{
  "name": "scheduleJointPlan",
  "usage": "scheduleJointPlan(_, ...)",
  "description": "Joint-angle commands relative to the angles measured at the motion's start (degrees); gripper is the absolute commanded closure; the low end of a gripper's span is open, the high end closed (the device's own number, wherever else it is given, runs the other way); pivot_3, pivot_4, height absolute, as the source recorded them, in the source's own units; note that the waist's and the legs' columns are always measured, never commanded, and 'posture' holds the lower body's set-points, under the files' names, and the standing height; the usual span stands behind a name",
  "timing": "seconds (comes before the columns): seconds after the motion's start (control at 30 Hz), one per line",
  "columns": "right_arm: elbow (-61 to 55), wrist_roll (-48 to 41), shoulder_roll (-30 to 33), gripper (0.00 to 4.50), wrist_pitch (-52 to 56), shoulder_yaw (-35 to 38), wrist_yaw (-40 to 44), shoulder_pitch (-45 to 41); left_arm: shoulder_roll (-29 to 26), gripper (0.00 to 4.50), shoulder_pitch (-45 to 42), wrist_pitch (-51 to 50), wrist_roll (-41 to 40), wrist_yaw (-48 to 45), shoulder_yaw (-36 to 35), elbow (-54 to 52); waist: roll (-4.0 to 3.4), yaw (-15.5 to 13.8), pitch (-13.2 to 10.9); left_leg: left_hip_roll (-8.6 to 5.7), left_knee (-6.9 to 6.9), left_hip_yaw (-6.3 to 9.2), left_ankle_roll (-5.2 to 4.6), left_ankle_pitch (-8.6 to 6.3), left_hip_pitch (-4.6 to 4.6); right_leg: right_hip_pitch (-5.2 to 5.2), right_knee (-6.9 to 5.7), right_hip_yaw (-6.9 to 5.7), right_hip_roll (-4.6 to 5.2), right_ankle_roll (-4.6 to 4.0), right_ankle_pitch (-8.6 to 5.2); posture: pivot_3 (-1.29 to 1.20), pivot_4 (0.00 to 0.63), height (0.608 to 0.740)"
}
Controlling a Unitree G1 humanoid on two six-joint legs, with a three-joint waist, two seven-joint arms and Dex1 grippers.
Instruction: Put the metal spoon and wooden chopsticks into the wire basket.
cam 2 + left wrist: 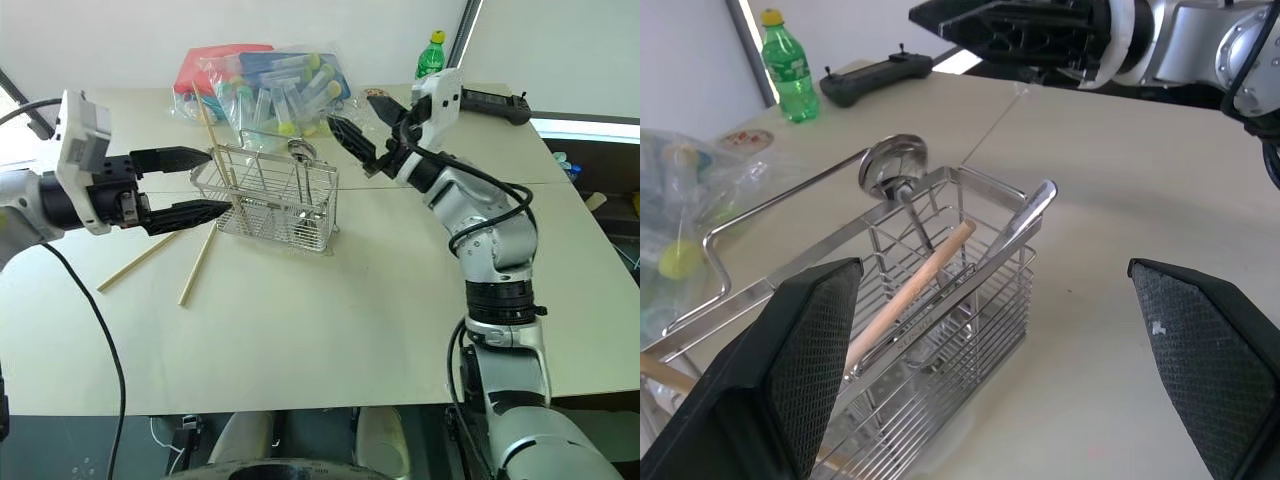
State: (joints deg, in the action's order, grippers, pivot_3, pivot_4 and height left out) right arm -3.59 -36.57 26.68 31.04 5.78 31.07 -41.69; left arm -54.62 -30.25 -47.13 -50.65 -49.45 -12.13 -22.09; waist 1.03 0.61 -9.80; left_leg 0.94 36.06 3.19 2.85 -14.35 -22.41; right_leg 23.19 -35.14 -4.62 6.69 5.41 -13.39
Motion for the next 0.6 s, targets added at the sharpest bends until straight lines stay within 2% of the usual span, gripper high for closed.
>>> scheduleJointPlan(0.03,-5.7,-4.0,7.8,0.01,3.7,5.3,5.1,-3.5,-1.1,0.00,-1.9,1.0,0.7,-1.0,-1.4,0.6,-0.04,-0.1,0.0,0.00,0.01,0.00,0.00,0.00,-0.01,0.00,0.01,0.00,0.00,0.00,0.00,0.00,0.150,0.691)
scheduleJointPlan(0.17,-12.9,-11.1,21.6,0.01,10.2,9.0,17.8,0.1,-4.2,0.00,-1.2,1.0,2.3,-2.9,-3.3,3.1,0.00,-0.1,0.0,0.00,-0.05,0.00,-0.03,-0.03,-0.03,0.00,0.08,-0.01,0.00,0.03,-0.03,0.00,0.150,0.691)
scheduleJointPlan(0.3,-20.3,-14.3,31.9,0.01,12.6,13.6,27.8,11.3,-8.3,0.00,-0.6,1.4,4.2,-5.5,-5.6,7.5,0.10,0.0,0.1,0.02,-0.12,0.00,-0.23,-0.15,0.05,-0.06,0.10,-0.03,-0.01,0.05,-0.09,0.00,0.150,0.691)
scheduleJointPlan(0.43,-26.1,-16.4,32.1,0.01,13.4,16.7,28.1,21.7,-12.2,0.00,-0.3,3.5,8.3,-8.9,-5.4,14.7,0.09,0.1,0.0,0.03,-0.04,-0.10,-0.23,-0.15,0.05,-0.04,0.15,-0.02,0.05,-0.10,-0.19,0.00,0.150,0.691)
scheduleJointPlan(0.6,-32.6,-13.2,28.7,0.01,11.8,14.4,23.3,31.0,-16.7,0.00,1.0,10.7,17.4,-14.6,-1.2,26.3,0.08,-0.2,0.0,0.04,0.04,-0.10,-0.20,-0.16,0.09,-0.02,0.14,-0.03,0.08,-0.10,-0.29,0.00,0.150,0.691)
